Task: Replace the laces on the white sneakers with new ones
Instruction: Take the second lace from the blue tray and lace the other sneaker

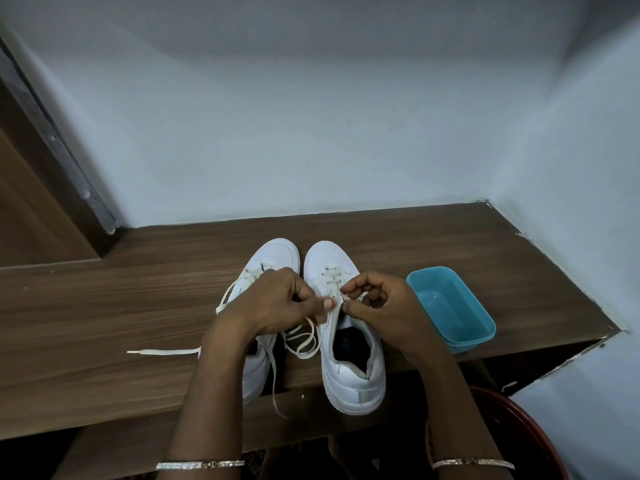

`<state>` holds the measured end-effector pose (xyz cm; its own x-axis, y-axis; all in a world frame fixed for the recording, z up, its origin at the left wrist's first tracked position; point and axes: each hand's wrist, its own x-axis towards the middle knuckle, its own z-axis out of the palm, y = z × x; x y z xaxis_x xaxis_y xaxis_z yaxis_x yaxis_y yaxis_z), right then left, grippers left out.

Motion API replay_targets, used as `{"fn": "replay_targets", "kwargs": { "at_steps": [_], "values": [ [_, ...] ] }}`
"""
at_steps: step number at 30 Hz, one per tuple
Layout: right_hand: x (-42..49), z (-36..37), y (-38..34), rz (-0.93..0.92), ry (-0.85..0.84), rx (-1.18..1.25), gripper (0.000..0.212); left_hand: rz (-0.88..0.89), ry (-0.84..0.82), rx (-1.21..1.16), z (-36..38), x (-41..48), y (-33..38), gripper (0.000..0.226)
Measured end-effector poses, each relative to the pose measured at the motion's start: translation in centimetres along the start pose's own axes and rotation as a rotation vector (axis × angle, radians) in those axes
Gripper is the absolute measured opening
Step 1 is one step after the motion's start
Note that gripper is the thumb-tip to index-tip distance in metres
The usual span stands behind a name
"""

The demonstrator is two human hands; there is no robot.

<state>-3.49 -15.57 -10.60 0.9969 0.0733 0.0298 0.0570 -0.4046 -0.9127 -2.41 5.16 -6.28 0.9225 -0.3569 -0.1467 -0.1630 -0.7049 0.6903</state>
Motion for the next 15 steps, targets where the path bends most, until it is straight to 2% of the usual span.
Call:
{"fn": "replay_targets", "kwargs": {
  "at_steps": [3, 7, 9, 12, 15],
  "values": [
    [0.0, 0.0, 0.1, -0.003, -0.004, 0.011, 0.019, 0.005, 0.217, 0.090, 0.5, 1.0, -0.5, 0.019],
    [0.0, 0.1, -0.1, -0.038, 0.015, 0.032, 0.019, 0.001, 0.110, 0.225, 1.3, 1.9, -1.6, 0.018],
    [0.0, 0.1, -0.3, -0.057, 0.056, 0.093, 0.017, 0.007, 0.146, 0.253, 1.5, 1.8, -1.4, 0.015],
    [0.1, 0.3, -0.8, -0.090, 0.103, 0.156, 0.007, 0.027, 0.228, 0.017, 1.0, 1.3, -0.5, 0.017],
    [0.2, 1.0, -1.1, -0.148, 0.098, 0.100, 0.005, 0.034, 0.265, -0.518, 0.1, 0.5, 1.2, 0.015]
  ]
}}
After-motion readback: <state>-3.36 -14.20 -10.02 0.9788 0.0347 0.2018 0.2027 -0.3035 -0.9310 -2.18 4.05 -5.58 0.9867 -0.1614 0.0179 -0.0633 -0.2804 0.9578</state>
